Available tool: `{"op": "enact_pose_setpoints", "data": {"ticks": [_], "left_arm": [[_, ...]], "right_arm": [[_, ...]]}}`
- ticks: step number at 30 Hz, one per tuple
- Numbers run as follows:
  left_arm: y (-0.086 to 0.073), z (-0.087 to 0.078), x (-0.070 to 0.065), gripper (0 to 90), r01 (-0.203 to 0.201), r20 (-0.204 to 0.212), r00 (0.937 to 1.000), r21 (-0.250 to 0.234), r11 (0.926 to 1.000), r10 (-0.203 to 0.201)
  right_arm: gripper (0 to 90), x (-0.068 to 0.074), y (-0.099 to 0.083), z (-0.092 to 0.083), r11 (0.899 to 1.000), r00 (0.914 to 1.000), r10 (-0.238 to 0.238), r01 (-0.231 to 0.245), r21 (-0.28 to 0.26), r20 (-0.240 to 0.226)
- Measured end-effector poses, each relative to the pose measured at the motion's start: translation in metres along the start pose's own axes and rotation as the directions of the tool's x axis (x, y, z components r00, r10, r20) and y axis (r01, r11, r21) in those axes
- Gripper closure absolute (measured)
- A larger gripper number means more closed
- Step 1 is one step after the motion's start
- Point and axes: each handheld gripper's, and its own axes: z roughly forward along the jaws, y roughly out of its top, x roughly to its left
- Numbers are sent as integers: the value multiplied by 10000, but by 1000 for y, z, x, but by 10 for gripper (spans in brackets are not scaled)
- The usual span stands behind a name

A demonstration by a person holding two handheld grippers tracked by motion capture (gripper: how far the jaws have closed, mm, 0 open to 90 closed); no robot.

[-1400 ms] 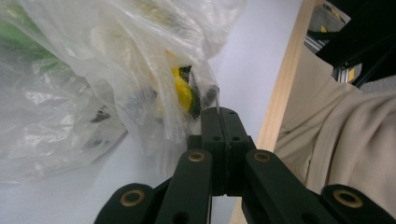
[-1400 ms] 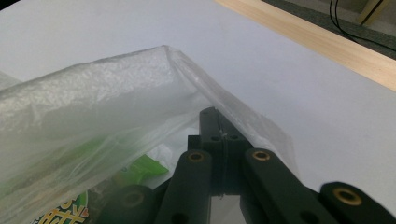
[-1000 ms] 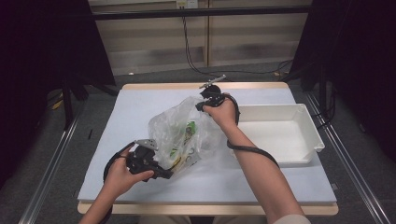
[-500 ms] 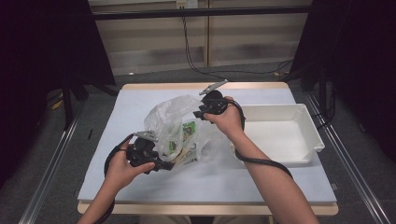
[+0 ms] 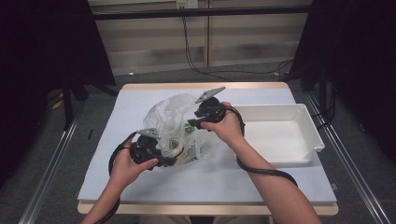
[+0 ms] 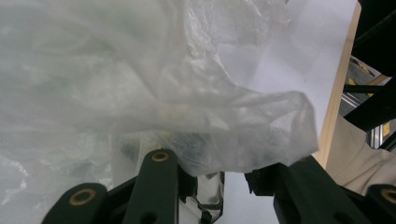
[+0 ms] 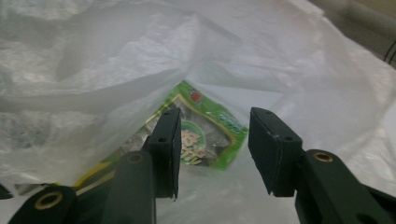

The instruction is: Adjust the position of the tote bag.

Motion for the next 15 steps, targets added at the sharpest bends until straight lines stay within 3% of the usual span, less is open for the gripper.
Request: {"op": "enact_pose_setpoints", "data": {"ticks": [4,6,7,10,15], "left_arm": [[1,0,2,699,-4,178,9998,-254,9997,9],[3,-1,1,699,-22,-19,10000,-179,9998,22],[2,-1,2,700,-29,161,9999,-311,9995,34],[3,-2,2,700,-65,24,10000,-302,9995,66],[1,-6,8,655,269,-136,9995,-751,9968,-280]], "right_arm": [[553,10,-2,7,9995,9995,-190,196,245,-244],[563,13,-4,11,9985,9989,-314,328,431,-335],[567,15,-6,15,9980,9985,-310,335,541,-453],[597,18,-12,22,9954,9958,-529,586,760,-745],[664,23,-23,26,9885,9932,-626,753,1310,-985]]}}
